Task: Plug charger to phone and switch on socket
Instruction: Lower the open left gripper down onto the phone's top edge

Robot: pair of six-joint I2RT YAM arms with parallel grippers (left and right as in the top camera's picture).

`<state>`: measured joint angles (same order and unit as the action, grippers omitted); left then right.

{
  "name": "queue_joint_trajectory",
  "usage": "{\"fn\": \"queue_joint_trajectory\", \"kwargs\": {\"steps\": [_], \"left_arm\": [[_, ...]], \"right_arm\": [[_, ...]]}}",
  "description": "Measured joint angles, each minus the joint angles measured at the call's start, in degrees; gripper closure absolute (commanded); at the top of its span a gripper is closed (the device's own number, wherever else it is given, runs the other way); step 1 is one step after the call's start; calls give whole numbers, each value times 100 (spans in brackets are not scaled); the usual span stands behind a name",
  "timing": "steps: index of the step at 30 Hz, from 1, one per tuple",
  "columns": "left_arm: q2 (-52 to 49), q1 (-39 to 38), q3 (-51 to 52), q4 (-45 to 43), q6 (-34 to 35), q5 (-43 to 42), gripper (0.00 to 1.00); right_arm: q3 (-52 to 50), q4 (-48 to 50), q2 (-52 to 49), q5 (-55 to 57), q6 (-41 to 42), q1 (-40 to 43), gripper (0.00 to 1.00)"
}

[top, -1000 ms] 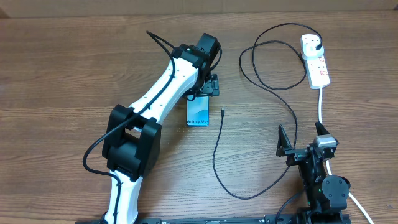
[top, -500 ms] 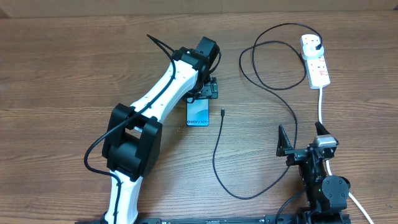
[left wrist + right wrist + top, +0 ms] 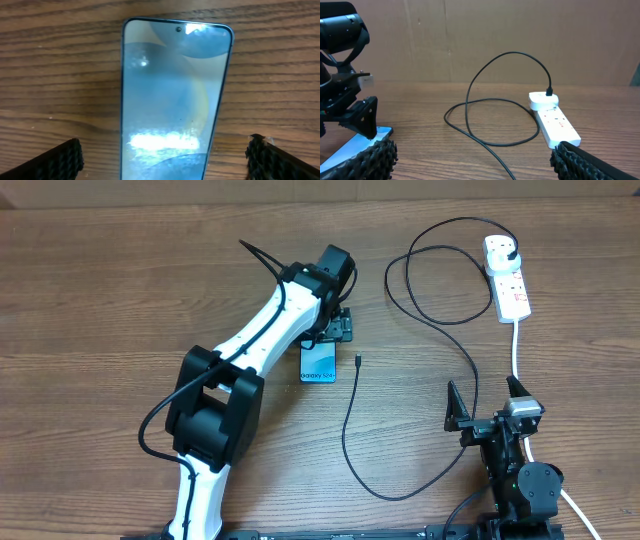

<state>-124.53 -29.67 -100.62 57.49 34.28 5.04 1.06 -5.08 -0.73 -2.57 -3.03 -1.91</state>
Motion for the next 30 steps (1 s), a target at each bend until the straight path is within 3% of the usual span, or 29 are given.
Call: {"fn": "queue_joint_trajectory", "kwargs": {"steps": [30], "left_arm": [[-437, -35, 74, -79, -293, 37, 0]], "right_arm": [[0, 0, 0, -2, 4, 2, 0]]}}
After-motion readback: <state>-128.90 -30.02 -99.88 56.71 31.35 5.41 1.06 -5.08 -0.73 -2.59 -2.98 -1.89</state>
